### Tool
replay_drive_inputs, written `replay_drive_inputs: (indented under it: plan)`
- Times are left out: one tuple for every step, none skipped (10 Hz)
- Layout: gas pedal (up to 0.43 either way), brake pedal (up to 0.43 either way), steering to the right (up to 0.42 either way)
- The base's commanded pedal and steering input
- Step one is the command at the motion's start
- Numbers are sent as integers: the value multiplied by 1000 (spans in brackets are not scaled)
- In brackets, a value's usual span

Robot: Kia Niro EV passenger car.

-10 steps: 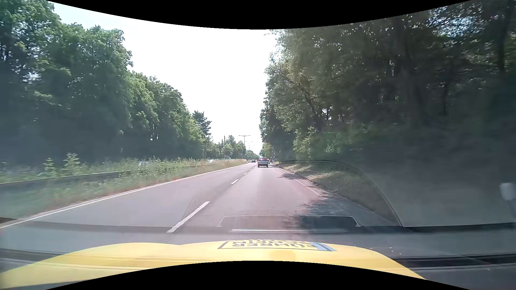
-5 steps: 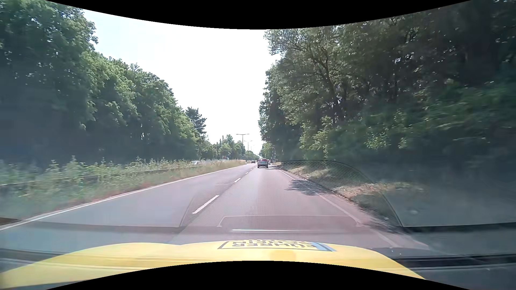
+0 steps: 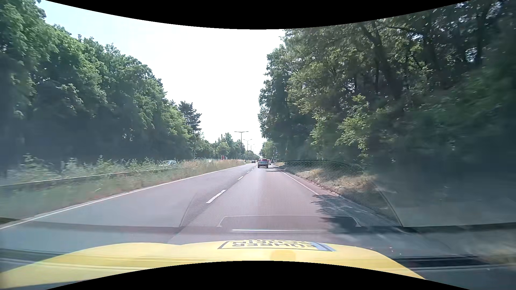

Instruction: Follow the waypoints while adhering to traffic rules and regulations

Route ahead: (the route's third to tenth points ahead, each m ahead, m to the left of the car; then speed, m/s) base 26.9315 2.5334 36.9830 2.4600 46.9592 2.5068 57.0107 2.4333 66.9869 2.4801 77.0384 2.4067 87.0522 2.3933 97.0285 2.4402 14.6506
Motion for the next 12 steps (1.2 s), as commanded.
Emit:
replay_drive_inputs:
  plan:
    - [79, 0, -2]
    - [79, 0, -2]
    - [79, 0, -2]
    - [79, 0, -2]
    - [79, 0, -2]
    - [79, 0, -2]
    - [79, 0, -2]
    - [79, 0, -1]
    - [79, 0, -2]
    - [79, 0, -1]
    - [79, 0, -1]
    - [79, 0, -1]
